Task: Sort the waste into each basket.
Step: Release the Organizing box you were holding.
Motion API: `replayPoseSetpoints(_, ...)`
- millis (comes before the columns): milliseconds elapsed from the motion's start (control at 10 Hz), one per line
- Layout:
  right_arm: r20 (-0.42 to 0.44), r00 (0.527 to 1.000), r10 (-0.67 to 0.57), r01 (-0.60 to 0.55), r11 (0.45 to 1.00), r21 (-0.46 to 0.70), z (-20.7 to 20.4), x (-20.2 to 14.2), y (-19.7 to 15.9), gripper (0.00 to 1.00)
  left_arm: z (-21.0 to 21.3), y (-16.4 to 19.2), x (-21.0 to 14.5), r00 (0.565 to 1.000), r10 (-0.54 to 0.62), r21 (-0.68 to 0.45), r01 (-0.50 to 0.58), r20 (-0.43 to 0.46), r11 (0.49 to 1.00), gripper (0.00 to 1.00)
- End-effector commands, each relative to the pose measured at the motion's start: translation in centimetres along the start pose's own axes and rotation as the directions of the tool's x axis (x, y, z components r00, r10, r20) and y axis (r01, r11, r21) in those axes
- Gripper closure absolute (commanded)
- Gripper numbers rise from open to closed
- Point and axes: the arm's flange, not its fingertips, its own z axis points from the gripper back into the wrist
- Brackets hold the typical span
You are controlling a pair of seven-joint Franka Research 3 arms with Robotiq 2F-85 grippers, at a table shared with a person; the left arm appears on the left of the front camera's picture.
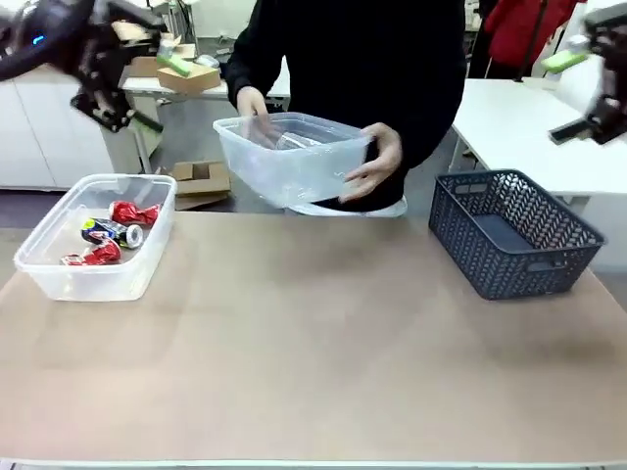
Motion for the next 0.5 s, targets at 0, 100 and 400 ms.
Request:
replayPoseSetpoints(0,0.226,0.969,-0.102,0.091,0.994,0.059,-1.6,1.3,-2.9,0.0,-1.4,4.4,2.2,0.998,0.04,-0.113,-0.045,-0.051,0.993,0.0)
replayPoseSetpoints(100,0.0,1.0,0.0,0.0,1.0,0.0,0.0,0.0,0.0,0.0,0.0,0.0,0.0,1.0,0.0,0.0,0.0,0.0,1.0,0.0)
replayPoseSetpoints(400,0.0,1.0,0.0,0.0,1.0,0.0,0.0,0.0,0.0,0.0,0.0,0.0,0.0,1.0,0.0,0.0,0.0,0.0,1.0,0.0)
